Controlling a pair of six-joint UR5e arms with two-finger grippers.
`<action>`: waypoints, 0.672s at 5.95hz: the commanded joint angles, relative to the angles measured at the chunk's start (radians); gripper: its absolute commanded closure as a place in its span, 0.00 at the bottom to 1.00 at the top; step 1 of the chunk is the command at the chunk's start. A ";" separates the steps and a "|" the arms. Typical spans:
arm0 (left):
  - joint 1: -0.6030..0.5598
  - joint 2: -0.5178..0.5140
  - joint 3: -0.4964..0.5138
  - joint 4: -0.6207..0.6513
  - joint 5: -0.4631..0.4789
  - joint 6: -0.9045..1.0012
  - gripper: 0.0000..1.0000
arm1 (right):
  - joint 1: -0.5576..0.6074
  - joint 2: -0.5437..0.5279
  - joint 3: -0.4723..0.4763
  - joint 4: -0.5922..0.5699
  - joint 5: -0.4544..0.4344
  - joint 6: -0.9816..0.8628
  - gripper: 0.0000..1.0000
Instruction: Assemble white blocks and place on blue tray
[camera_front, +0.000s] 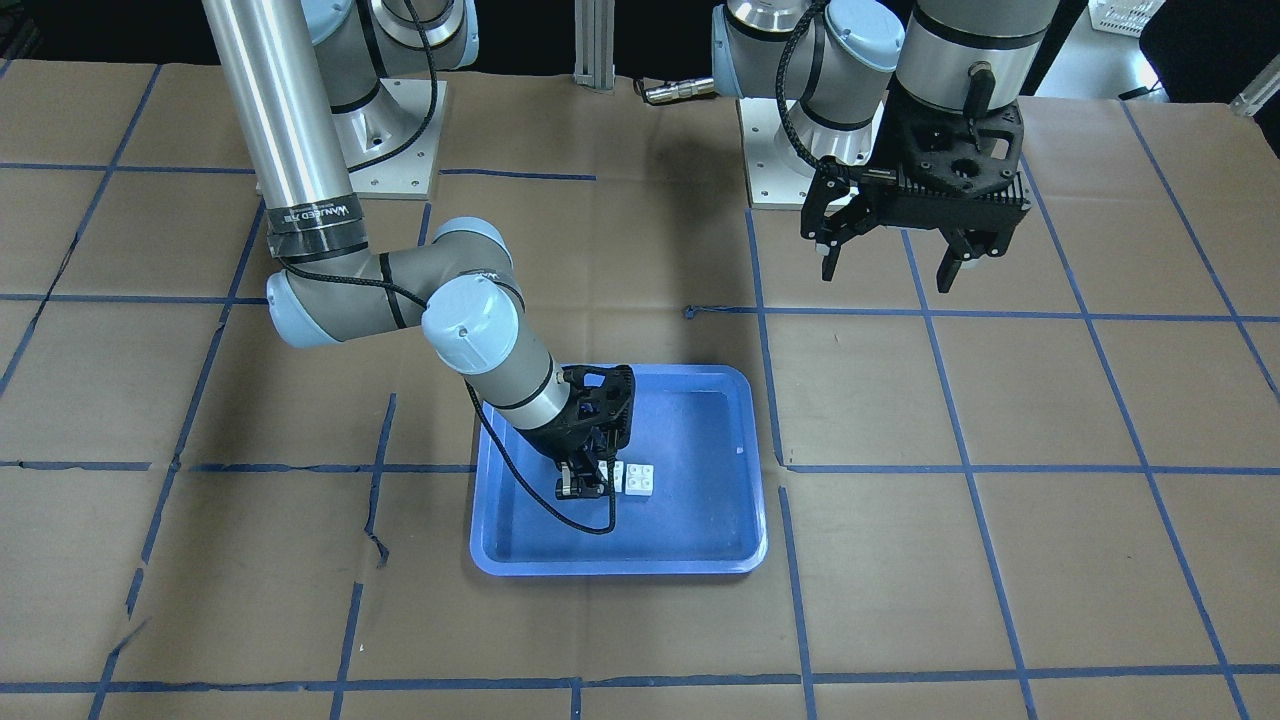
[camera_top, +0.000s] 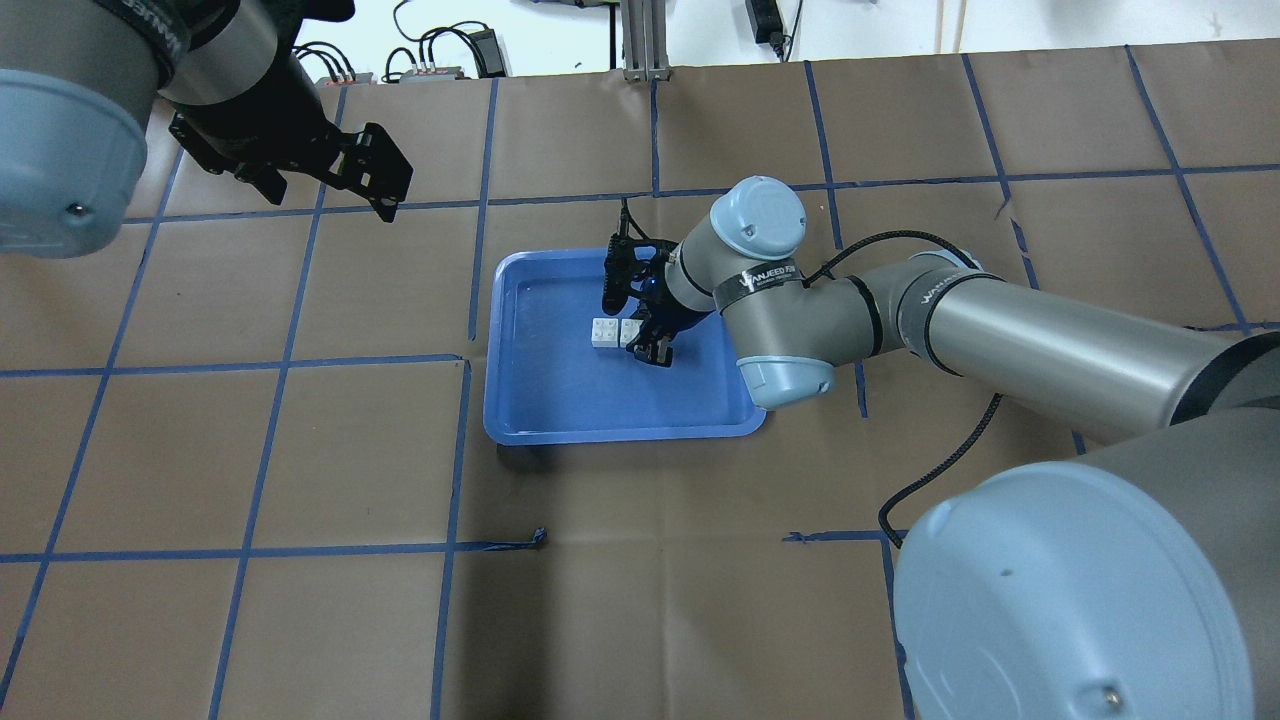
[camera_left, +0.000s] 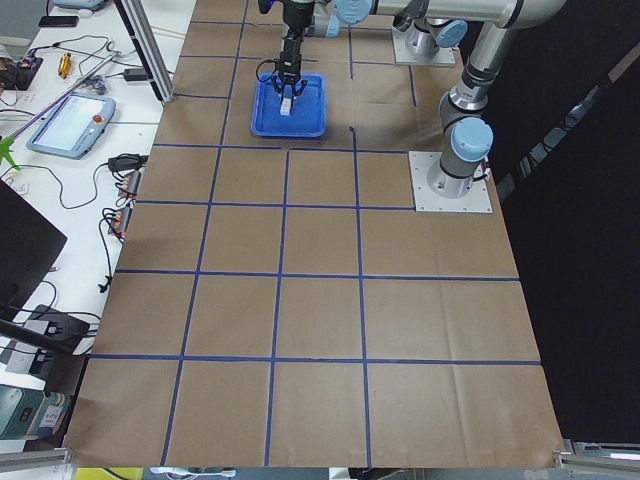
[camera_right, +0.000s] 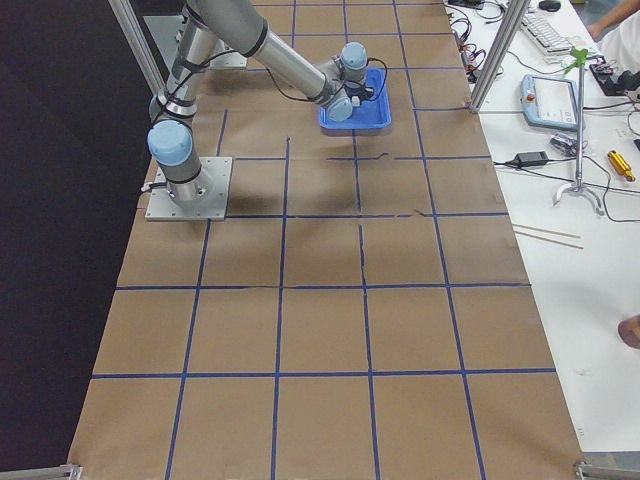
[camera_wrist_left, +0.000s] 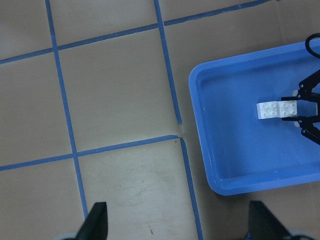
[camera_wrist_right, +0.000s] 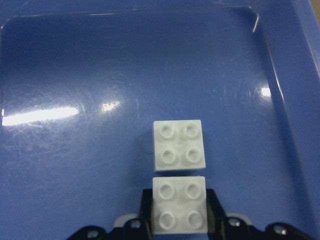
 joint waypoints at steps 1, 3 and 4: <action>0.000 0.002 -0.002 -0.002 -0.001 -0.001 0.01 | 0.000 0.000 0.001 0.000 0.001 -0.002 0.77; 0.001 0.002 0.000 0.000 -0.009 -0.001 0.01 | 0.002 0.000 0.000 -0.001 0.001 0.001 0.77; 0.003 0.002 -0.002 0.000 -0.007 -0.001 0.01 | 0.002 0.000 0.000 -0.001 0.003 0.004 0.77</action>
